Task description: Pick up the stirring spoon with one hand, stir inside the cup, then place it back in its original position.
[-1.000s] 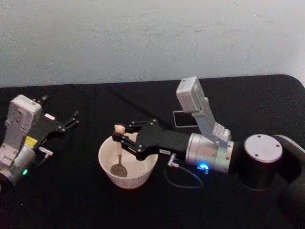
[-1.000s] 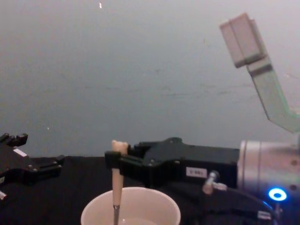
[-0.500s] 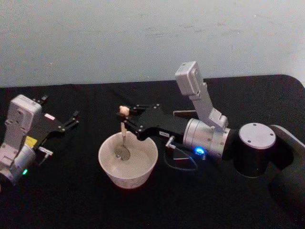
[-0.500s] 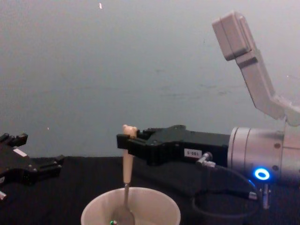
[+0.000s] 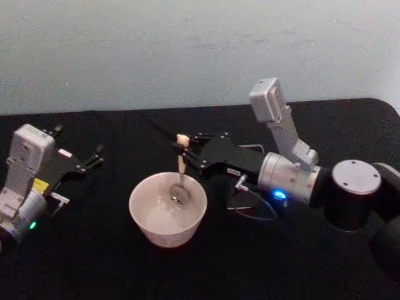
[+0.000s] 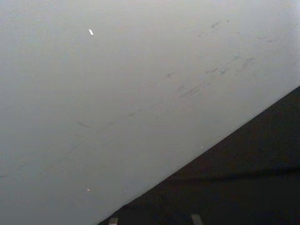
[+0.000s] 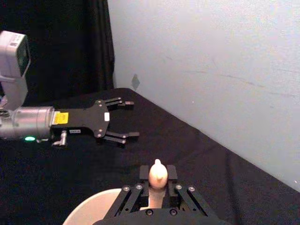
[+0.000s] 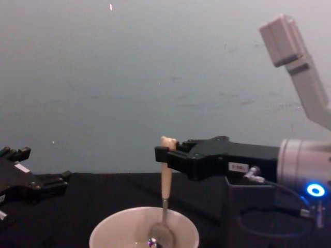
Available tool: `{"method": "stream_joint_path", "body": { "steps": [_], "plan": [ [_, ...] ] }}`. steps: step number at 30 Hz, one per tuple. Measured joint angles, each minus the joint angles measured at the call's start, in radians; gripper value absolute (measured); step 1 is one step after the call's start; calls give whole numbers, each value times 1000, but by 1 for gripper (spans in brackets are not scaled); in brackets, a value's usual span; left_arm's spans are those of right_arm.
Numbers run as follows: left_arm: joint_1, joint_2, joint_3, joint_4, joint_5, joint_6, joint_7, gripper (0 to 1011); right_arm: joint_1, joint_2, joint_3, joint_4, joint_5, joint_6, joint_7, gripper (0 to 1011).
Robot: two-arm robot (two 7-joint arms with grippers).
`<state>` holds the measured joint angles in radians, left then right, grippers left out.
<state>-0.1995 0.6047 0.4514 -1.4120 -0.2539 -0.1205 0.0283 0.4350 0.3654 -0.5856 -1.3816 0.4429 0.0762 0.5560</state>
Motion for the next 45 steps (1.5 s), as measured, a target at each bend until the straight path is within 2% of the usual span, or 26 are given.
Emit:
{"method": "stream_joint_path", "body": {
  "steps": [12,20,28,37,45],
  "plan": [
    [0,0,0,0,0,0,0,1001,-76,86,16,-118,47,10,50,214],
    [0,0,0,0,0,0,0,1001,-95,110,0,-158,65,8,76,214],
    [0,0,0,0,0,0,0,1001,-77,89,-34,-151,64,5,81,214],
    [0,0,0,0,0,0,0,1001,-29,30,-67,-87,42,7,57,214],
    [0,0,0,0,0,0,0,1001,8,-25,-67,-17,20,6,15,214]
  ]
}}
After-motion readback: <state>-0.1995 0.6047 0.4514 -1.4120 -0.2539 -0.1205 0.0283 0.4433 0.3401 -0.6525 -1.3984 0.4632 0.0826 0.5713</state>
